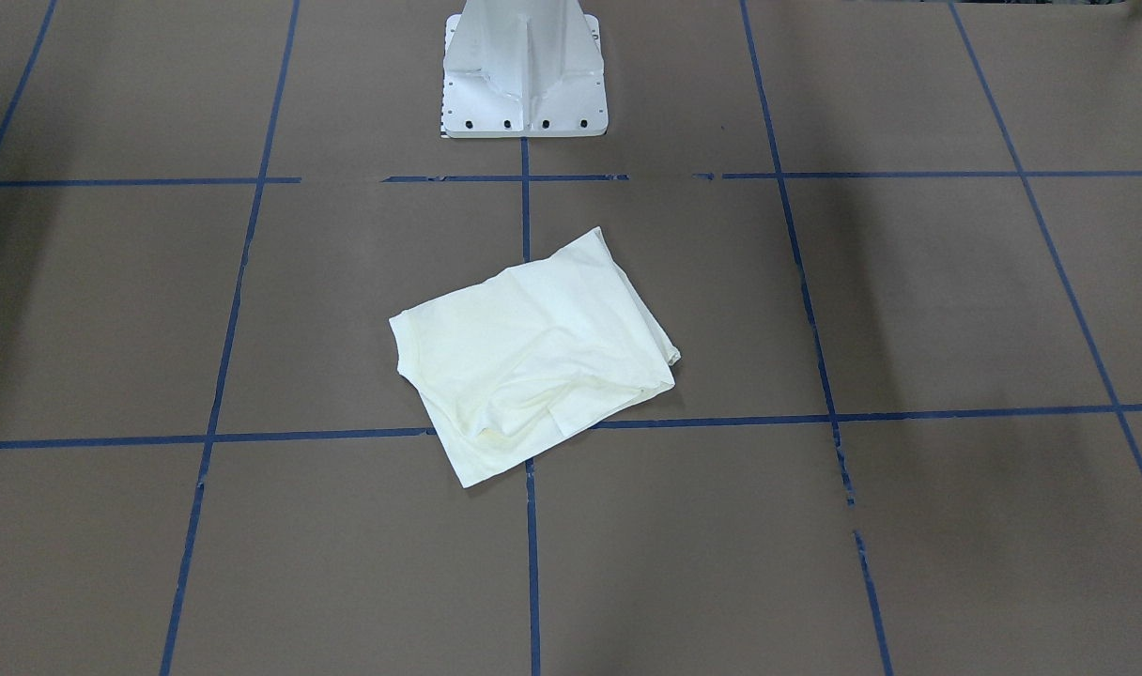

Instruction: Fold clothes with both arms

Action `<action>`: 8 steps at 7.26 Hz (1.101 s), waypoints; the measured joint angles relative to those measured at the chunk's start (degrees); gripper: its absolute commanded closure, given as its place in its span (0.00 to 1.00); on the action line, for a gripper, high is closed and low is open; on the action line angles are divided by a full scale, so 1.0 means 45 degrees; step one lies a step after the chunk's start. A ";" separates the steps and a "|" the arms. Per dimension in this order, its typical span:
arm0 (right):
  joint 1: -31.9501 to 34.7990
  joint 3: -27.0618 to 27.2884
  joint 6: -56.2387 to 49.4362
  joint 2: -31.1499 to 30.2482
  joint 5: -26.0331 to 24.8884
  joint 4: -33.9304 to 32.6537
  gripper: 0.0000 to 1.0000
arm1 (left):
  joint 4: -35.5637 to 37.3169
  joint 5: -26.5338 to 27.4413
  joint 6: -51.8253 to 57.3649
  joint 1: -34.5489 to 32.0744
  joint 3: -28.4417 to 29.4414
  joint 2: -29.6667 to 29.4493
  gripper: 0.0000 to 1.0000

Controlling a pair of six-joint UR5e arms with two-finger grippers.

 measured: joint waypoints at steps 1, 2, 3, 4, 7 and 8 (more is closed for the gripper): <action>-0.0001 0.0000 0.0000 -0.0003 0.0039 -0.0001 0.00 | 0.0000 0.0000 0.0000 0.0000 -0.0001 0.0000 0.00; -0.0002 -0.0001 0.0004 -0.0001 0.0071 -0.0001 0.00 | -0.0005 0.0000 0.0000 0.0002 -0.0002 0.0000 0.00; -0.0002 0.0000 0.0005 0.0013 0.0085 0.0003 0.00 | -0.0009 0.0000 0.0000 0.0010 0.0002 0.0000 0.00; -0.0002 0.0000 0.0010 0.0030 0.0091 0.0011 0.00 | -0.0010 -0.0005 -0.0014 0.0012 0.0009 0.0000 0.00; -0.0002 0.0000 0.0061 0.0053 0.0098 0.0019 0.00 | -0.0006 -0.0065 -0.0862 0.0016 0.0063 -0.0024 0.00; -0.0002 0.0001 0.0123 0.0059 0.0106 0.0019 0.00 | -0.0009 -0.0199 -0.1084 0.0016 0.0080 -0.0019 0.00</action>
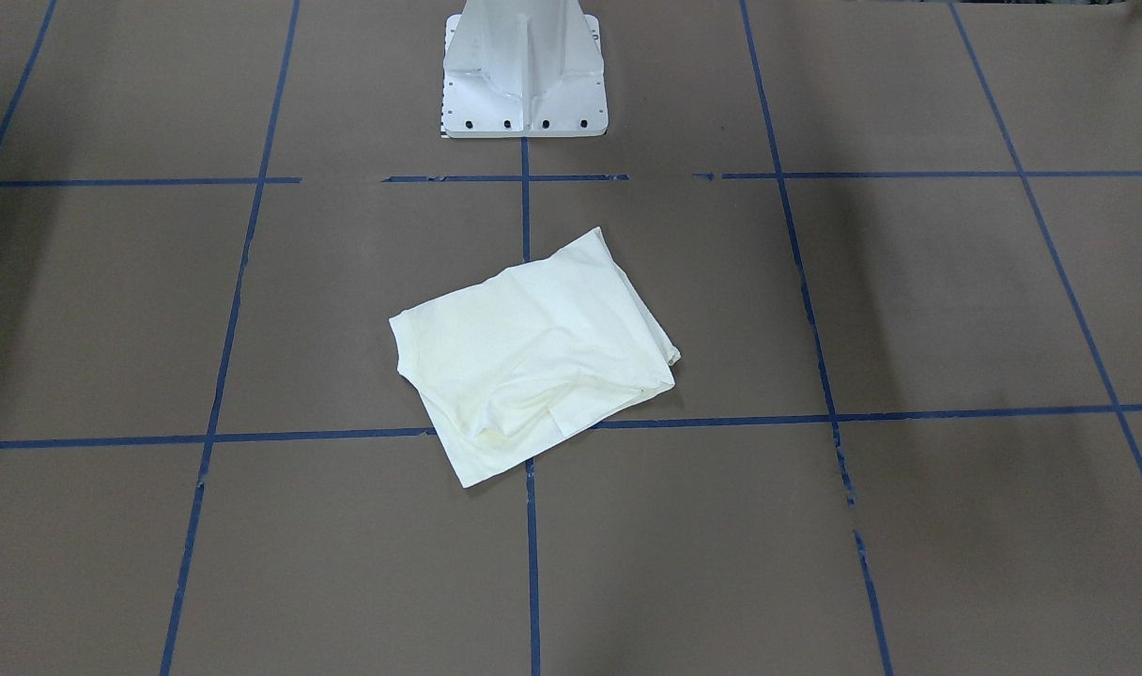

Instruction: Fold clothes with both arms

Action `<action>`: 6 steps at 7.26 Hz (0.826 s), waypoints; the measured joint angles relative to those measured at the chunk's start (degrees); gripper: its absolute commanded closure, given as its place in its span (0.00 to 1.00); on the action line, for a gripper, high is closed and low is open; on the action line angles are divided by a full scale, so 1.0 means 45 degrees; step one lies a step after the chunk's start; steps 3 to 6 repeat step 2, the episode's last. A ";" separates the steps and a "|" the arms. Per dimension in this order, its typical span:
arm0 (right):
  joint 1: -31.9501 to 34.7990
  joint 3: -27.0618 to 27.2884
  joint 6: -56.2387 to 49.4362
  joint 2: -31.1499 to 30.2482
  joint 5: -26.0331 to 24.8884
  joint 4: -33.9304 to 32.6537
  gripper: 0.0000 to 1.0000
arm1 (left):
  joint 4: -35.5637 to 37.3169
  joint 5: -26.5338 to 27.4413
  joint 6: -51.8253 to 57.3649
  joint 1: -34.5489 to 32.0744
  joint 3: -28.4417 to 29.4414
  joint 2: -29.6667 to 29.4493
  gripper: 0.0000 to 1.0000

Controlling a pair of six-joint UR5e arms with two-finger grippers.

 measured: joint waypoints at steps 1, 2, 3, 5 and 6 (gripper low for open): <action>0.0000 0.0008 0.0045 0.0008 0.0005 0.0004 0.00 | -0.0001 -0.0165 -0.0093 -0.0006 0.0005 0.0008 0.00; 0.0000 0.0015 0.0066 0.0023 0.0007 0.0013 0.00 | -0.0002 -0.0268 -0.0124 -0.0013 -0.0014 0.0021 0.00; 0.0000 0.0015 0.0066 0.0023 0.0007 0.0013 0.00 | -0.0002 -0.0268 -0.0124 -0.0013 -0.0014 0.0021 0.00; 0.0000 0.0015 0.0066 0.0023 0.0007 0.0013 0.00 | -0.0002 -0.0268 -0.0124 -0.0013 -0.0014 0.0021 0.00; 0.0000 0.0015 0.0066 0.0023 0.0007 0.0013 0.00 | -0.0002 -0.0268 -0.0124 -0.0013 -0.0014 0.0021 0.00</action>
